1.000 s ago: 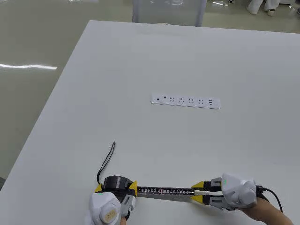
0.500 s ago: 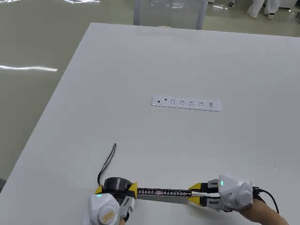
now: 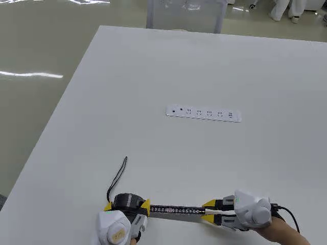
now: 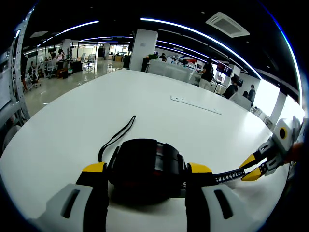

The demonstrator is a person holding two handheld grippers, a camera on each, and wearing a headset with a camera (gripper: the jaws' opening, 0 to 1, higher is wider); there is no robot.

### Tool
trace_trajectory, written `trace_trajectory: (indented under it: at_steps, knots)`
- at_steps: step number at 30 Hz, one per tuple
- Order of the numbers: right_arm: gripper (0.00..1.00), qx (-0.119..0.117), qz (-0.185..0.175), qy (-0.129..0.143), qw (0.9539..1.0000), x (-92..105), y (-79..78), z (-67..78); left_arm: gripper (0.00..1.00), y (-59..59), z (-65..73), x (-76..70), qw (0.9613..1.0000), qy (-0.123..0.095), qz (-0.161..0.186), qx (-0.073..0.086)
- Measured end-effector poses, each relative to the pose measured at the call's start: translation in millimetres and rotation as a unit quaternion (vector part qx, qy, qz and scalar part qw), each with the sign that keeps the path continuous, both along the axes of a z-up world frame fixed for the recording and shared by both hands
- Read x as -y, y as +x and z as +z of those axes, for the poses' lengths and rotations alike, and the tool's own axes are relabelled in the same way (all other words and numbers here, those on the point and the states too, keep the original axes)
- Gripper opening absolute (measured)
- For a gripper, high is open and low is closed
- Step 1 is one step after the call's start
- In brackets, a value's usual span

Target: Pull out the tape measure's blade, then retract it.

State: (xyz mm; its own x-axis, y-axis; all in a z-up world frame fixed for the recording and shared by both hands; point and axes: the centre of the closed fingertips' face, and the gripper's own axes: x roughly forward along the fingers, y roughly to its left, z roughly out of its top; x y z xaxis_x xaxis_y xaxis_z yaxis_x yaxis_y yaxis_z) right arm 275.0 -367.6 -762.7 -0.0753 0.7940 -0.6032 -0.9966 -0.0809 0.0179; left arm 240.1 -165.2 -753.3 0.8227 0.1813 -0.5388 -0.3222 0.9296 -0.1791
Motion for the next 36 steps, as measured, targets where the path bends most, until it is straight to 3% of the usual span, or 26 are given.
trace_trajectory:
  at_steps: [36]
  knots:
    - [0.12, -0.006, 0.004, 0.008, 0.9999, -32.8, -7.2, -3.7, 0.61, 0.0, -0.6, -0.3, 1.0000, 0.001, 0.000, -0.001]
